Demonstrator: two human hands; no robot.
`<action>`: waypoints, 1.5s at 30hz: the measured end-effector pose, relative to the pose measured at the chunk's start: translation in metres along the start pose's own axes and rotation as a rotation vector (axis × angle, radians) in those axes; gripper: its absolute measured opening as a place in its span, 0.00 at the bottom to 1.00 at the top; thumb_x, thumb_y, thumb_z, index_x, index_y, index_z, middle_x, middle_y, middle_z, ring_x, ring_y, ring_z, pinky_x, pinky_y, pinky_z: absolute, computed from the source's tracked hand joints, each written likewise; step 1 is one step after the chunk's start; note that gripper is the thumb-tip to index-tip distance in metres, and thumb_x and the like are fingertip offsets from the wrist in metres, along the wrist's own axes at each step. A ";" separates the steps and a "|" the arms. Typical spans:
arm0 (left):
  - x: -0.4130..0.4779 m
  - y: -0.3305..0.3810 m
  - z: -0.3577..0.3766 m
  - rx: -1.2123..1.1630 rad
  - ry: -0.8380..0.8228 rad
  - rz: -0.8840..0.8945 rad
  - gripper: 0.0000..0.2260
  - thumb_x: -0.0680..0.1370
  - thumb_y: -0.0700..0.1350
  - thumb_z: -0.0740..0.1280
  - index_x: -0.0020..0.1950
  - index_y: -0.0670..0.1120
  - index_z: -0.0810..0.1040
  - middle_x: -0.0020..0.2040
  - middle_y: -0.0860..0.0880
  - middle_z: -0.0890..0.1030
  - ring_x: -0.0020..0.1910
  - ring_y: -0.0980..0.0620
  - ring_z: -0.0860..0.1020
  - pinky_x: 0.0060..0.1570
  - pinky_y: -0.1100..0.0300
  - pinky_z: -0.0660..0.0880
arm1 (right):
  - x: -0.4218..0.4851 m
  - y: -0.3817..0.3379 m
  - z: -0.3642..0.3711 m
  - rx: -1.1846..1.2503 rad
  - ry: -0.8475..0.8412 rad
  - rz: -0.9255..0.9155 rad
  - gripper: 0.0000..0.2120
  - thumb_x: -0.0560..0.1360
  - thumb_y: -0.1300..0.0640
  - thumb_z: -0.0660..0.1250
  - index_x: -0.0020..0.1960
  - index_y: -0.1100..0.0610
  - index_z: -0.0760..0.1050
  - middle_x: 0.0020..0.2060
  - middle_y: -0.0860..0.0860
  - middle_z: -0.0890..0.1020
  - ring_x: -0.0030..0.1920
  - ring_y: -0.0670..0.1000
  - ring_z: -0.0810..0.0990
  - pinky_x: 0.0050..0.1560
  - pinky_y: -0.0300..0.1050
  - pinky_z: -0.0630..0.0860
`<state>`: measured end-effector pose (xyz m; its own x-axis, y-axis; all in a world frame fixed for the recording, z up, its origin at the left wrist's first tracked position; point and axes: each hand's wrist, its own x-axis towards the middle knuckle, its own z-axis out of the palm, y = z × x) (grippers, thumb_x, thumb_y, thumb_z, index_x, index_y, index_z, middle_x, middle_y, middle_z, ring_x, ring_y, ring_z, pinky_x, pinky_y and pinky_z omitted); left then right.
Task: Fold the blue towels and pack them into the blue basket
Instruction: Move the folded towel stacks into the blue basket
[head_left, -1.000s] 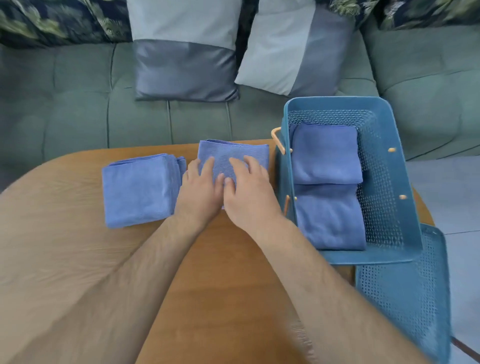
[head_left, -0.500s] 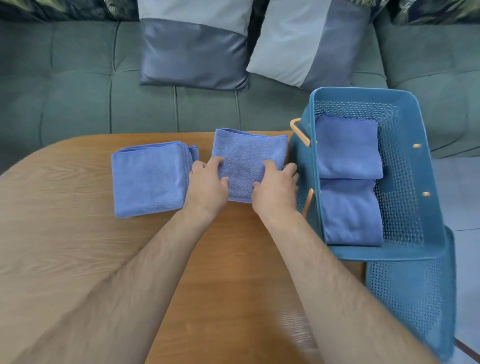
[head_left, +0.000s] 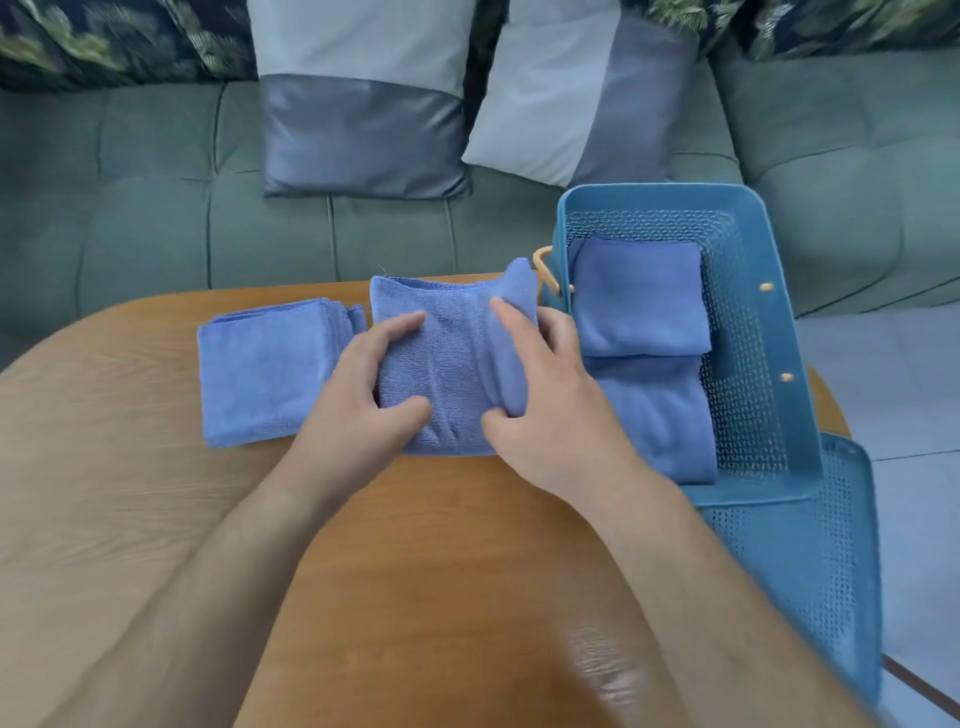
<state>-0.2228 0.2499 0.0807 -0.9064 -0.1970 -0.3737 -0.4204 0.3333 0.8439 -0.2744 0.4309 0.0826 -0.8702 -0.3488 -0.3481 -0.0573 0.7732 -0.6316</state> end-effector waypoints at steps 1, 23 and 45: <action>-0.005 0.007 0.006 0.022 -0.007 0.036 0.32 0.73 0.37 0.67 0.72 0.63 0.69 0.63 0.66 0.72 0.52 0.65 0.74 0.47 0.74 0.70 | -0.008 0.005 -0.011 -0.013 -0.022 0.007 0.45 0.71 0.56 0.70 0.80 0.37 0.50 0.74 0.40 0.52 0.59 0.54 0.77 0.55 0.50 0.75; 0.007 0.073 0.220 1.040 -0.150 0.010 0.16 0.77 0.35 0.63 0.65 0.41 0.68 0.63 0.38 0.68 0.49 0.43 0.80 0.41 0.54 0.70 | -0.029 0.167 -0.087 -0.338 -0.161 0.196 0.47 0.74 0.61 0.73 0.82 0.51 0.48 0.74 0.52 0.56 0.59 0.57 0.78 0.57 0.51 0.77; 0.033 0.047 0.222 1.231 -0.255 0.229 0.20 0.76 0.46 0.70 0.66 0.45 0.70 0.61 0.44 0.74 0.63 0.45 0.73 0.56 0.54 0.73 | -0.003 0.170 -0.061 -0.535 -0.256 0.143 0.51 0.69 0.55 0.79 0.81 0.42 0.51 0.73 0.55 0.56 0.71 0.58 0.62 0.65 0.53 0.75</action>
<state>-0.2818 0.4636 0.0224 -0.8880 0.1139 -0.4456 0.1087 0.9934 0.0375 -0.3120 0.5957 0.0188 -0.7459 -0.2871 -0.6010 -0.2447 0.9574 -0.1536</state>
